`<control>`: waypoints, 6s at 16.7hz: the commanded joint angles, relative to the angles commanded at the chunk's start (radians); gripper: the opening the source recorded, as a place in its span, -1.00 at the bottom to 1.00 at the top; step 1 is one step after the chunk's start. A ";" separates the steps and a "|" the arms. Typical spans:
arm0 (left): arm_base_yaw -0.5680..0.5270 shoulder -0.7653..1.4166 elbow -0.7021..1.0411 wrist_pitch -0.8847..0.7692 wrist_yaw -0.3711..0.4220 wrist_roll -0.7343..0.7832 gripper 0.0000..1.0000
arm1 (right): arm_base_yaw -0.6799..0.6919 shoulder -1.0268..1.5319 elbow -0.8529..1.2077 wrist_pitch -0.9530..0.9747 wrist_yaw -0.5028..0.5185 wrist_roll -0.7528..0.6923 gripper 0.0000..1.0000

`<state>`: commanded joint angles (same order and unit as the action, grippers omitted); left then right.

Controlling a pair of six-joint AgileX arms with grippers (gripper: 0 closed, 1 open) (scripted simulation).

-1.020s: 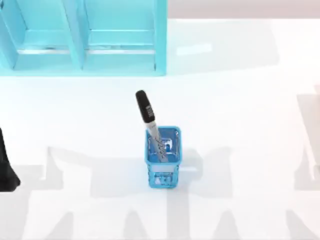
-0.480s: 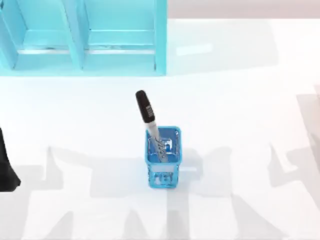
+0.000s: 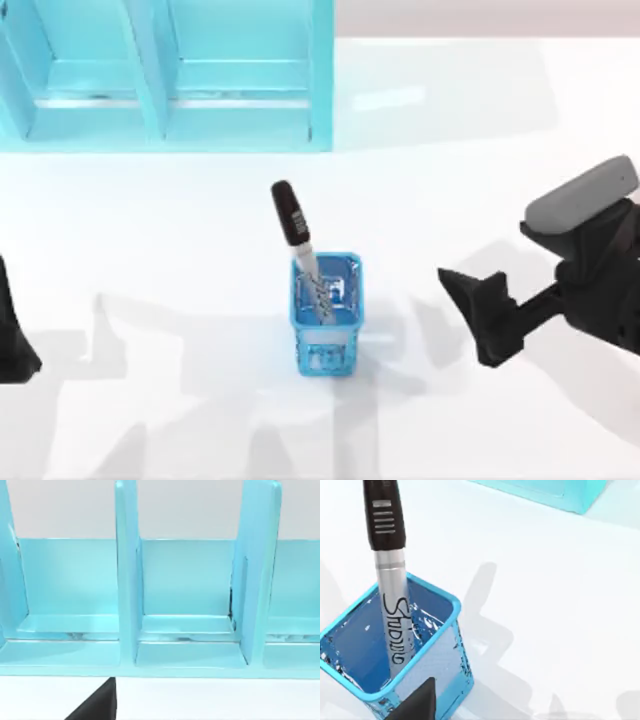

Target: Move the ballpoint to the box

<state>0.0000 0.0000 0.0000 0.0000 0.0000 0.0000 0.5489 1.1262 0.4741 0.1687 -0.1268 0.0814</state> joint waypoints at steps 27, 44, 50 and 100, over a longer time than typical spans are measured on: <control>0.000 0.000 0.000 0.000 0.000 0.000 1.00 | 0.217 0.786 0.410 0.285 0.003 0.062 1.00; 0.000 0.000 0.000 0.000 0.000 0.000 1.00 | 0.217 0.786 0.410 0.285 0.003 0.062 -1.00; 0.000 0.000 0.000 0.000 0.000 0.000 1.00 | 0.217 0.786 0.410 0.285 0.003 0.062 -1.00; 0.000 0.000 0.000 0.000 0.000 0.000 1.00 | -0.964 0.274 0.863 -1.190 -0.107 -0.718 -1.00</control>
<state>0.0000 0.0000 0.0000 0.0000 0.0000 0.0000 -0.4155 1.3998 1.3370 -1.0217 -0.2340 -0.6362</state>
